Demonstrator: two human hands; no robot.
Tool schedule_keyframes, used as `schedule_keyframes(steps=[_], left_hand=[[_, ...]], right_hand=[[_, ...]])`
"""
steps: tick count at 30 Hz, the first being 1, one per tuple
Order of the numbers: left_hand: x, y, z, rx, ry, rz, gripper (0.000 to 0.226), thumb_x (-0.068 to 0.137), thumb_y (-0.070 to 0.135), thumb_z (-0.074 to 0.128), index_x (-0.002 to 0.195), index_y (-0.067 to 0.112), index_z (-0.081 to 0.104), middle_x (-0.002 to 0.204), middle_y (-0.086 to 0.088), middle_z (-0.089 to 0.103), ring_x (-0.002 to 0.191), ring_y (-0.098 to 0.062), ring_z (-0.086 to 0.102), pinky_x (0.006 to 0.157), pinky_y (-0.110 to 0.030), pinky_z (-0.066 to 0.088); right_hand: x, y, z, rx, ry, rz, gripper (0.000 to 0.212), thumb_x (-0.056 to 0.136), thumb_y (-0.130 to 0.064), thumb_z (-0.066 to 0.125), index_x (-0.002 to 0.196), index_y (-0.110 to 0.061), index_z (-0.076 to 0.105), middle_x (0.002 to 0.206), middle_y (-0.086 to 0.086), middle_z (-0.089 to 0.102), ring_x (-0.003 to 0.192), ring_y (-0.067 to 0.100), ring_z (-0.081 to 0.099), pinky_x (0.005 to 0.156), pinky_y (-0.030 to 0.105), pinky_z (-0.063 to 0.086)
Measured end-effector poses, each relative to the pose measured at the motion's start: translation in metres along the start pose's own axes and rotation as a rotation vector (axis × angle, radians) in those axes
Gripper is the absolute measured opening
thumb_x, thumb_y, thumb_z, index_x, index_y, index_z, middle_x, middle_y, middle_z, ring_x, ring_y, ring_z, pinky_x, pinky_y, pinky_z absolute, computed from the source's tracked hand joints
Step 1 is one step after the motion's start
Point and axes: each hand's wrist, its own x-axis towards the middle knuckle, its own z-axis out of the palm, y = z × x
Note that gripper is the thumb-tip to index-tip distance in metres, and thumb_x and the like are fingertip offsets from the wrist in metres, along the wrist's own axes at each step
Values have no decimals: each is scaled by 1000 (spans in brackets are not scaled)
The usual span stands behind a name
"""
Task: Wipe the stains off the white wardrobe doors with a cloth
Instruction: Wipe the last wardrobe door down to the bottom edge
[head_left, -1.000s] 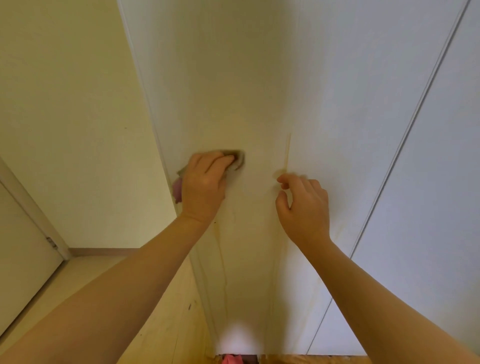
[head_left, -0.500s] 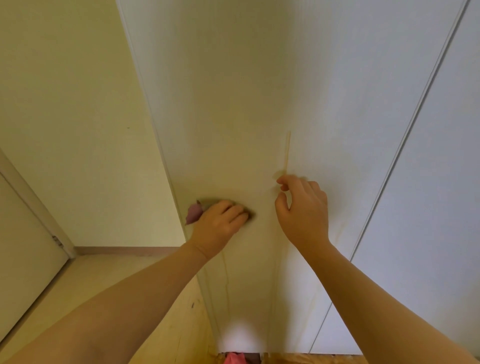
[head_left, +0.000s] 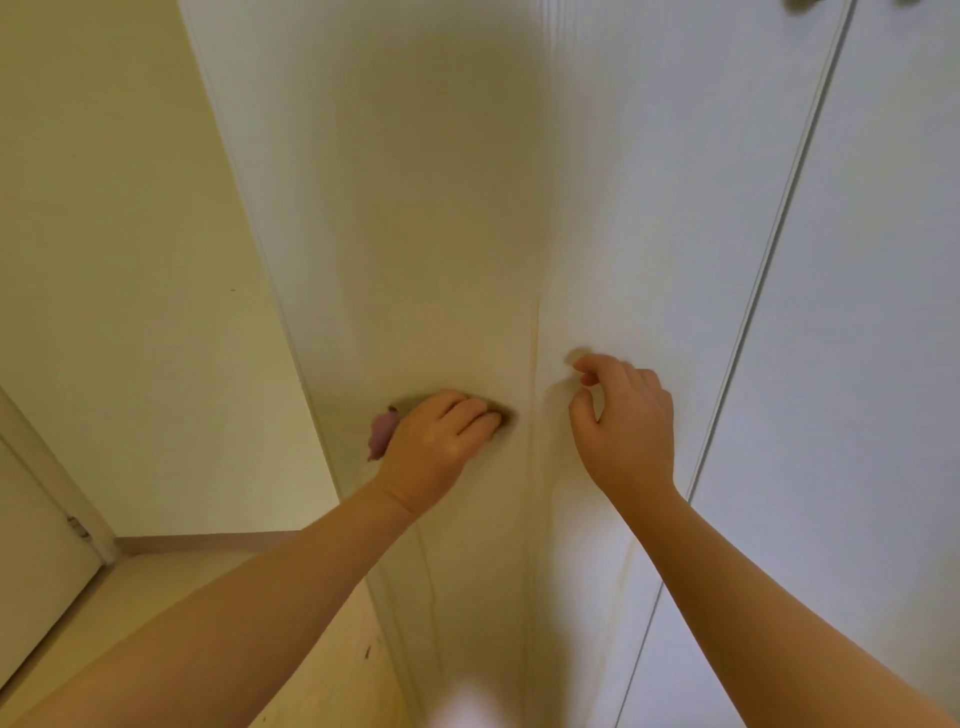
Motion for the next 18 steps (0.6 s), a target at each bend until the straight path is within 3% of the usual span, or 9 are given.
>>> schedule_keyframes(steps=[4,6,8,13,15,18], left_hand=[[96,-41,-37,24,407,-232,22,79,-2,53,92,-6,71,86,-21,68,87,-23,45,77,-29,40],[131,-56,-46,45,528,-366,25,76,-4,52,92,-5,71,88,-21,67,87,-21,43,77,-26,38],[129,-47,-33,68,535,-375,22,79,-3,54,94,-5,70,89,-22,66,88,-24,43,79,-29,38],[55,2,2,47,134,118,20,92,-1,48,95,0,68,85,-17,68,84,-26,48,74,-38,47],[77,-7,-8,16,157,44,18,87,-2,54,93,-2,71,86,-16,68,85,-25,48,73,-37,47],[127,-24,-23,-33,353,-236,20,82,0,56,95,-4,70,86,-17,67,86,-23,45,76,-31,43]], right_hand=[[9,7,-11,19,32,43,30,87,-8,46,113,-11,61,100,3,65,98,24,52,84,26,28],[14,7,-13,32,70,52,35,84,-13,42,112,-11,61,99,3,66,97,24,53,84,27,29],[15,7,-14,33,76,49,34,83,-13,43,111,-11,62,98,3,66,97,25,53,84,28,30],[15,7,-16,25,33,44,38,82,-16,40,113,-12,61,101,2,65,99,24,52,82,26,29],[19,5,-22,33,55,45,41,80,-17,38,113,-12,61,101,2,66,99,24,53,84,29,32],[28,4,-26,64,82,80,42,80,-18,36,113,-13,62,101,2,65,99,24,54,88,36,40]])
